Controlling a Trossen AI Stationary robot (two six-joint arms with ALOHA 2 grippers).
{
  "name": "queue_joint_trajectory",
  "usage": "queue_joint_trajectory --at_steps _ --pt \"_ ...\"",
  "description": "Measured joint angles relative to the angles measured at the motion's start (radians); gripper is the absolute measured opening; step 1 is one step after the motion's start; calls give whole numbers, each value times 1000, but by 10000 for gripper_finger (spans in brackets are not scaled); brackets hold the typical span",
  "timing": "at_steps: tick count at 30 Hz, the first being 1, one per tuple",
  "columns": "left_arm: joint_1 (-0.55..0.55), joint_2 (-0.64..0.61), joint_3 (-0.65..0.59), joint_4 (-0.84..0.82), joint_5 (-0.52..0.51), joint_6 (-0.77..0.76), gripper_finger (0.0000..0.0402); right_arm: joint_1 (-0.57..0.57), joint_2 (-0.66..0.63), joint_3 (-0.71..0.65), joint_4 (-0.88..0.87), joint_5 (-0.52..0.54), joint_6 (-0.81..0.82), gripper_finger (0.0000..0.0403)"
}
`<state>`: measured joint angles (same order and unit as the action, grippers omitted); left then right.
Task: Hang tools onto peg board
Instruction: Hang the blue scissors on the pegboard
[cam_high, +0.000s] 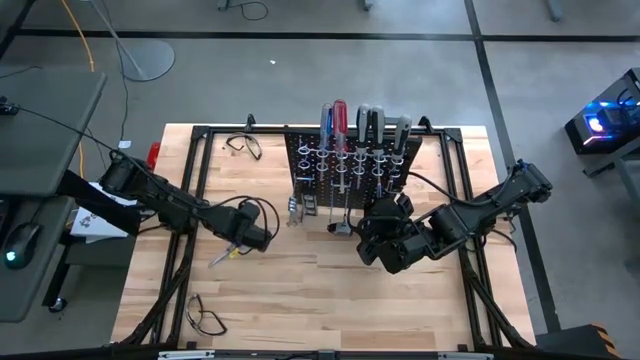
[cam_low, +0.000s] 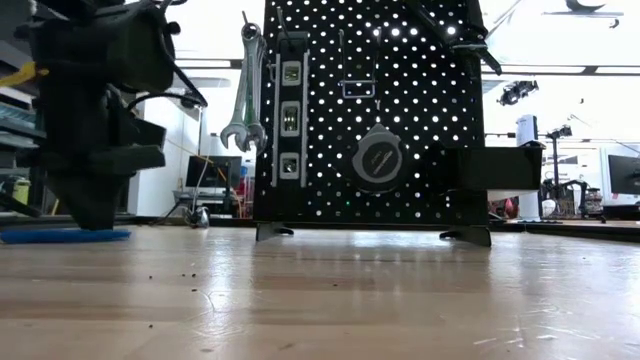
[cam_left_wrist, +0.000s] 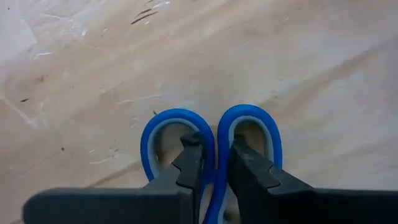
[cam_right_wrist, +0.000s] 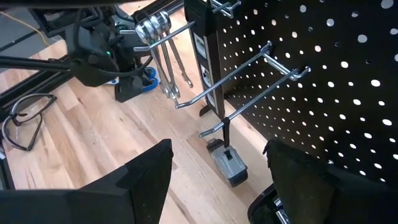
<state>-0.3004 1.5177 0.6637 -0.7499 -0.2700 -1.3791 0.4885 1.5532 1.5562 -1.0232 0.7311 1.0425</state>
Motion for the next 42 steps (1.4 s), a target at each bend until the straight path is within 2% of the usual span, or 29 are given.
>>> queue_joint_trajectory --at_steps 1,3,4,11,16,18,23,29,33,37,42 --pt "-1 -17 13 -13 -1 13 46 0 0 0 -1 0 5 252" --pt "-2 -55 31 -26 21 45 7 0 0 0 -1 2 7 252" --pt "-3 -72 34 -28 17 56 1 0 0 0 -1 3 6 252" --pt "-32 -186 41 -32 -20 59 4 0 0 0 2 3 7 252" --pt "-92 -274 45 -81 84 119 3 3 0 0 9 -3 7 252" --pt "-136 -292 44 -135 162 85 2 3 0 0 10 -3 6 252" --pt "-313 -272 39 -154 342 44 1 3 0 0 10 -6 15 252" --pt "-479 -248 38 -212 348 -143 1 3 0 0 9 -6 23 252" --pt "-550 -249 32 -173 360 -224 0 3 0 0 7 -6 6 252" --pt "-583 -249 -5 -165 365 -294 0 2 0 0 3 -2 4 252" --pt "-586 -249 -58 -89 370 -303 0 2 0 0 3 -2 11 252"
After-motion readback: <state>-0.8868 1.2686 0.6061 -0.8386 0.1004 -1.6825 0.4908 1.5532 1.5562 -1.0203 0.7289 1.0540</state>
